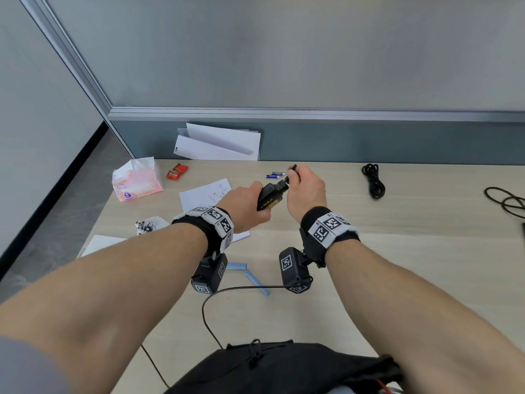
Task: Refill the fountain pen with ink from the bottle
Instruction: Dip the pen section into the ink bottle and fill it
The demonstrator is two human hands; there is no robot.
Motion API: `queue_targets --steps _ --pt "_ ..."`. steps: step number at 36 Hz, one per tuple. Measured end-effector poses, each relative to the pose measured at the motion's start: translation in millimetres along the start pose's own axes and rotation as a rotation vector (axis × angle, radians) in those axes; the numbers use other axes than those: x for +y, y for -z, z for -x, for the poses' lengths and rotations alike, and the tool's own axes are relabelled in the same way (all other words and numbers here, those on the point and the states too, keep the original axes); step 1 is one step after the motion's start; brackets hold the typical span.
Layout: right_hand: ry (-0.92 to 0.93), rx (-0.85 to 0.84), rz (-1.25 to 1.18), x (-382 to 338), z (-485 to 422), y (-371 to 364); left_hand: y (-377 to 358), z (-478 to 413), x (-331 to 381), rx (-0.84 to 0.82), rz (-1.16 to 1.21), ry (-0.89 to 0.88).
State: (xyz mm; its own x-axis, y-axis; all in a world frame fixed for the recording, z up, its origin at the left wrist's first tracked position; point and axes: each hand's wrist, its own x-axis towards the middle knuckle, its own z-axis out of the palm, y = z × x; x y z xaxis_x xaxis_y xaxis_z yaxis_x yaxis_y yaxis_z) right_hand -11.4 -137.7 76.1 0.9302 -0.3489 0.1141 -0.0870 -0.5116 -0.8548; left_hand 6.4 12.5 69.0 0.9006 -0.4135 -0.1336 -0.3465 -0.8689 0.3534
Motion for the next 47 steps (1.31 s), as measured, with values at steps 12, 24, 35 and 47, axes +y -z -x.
queue_targets --steps 12,24,35,47 --pt "-0.031 0.011 -0.046 1.0 0.1 -0.2 1.4 0.5 1.0 0.002 0.001 0.015" --pt "0.009 0.021 0.077 -4.5 -0.6 5.4 4.2 0.5 4.2 0.006 0.013 0.011" --pt "0.089 0.033 0.151 -5.3 -0.9 9.0 4.6 1.2 2.5 0.013 0.025 0.01" --pt "0.027 0.041 -0.056 -3.5 -1.6 5.6 7.3 -1.4 1.4 0.027 0.016 0.016"
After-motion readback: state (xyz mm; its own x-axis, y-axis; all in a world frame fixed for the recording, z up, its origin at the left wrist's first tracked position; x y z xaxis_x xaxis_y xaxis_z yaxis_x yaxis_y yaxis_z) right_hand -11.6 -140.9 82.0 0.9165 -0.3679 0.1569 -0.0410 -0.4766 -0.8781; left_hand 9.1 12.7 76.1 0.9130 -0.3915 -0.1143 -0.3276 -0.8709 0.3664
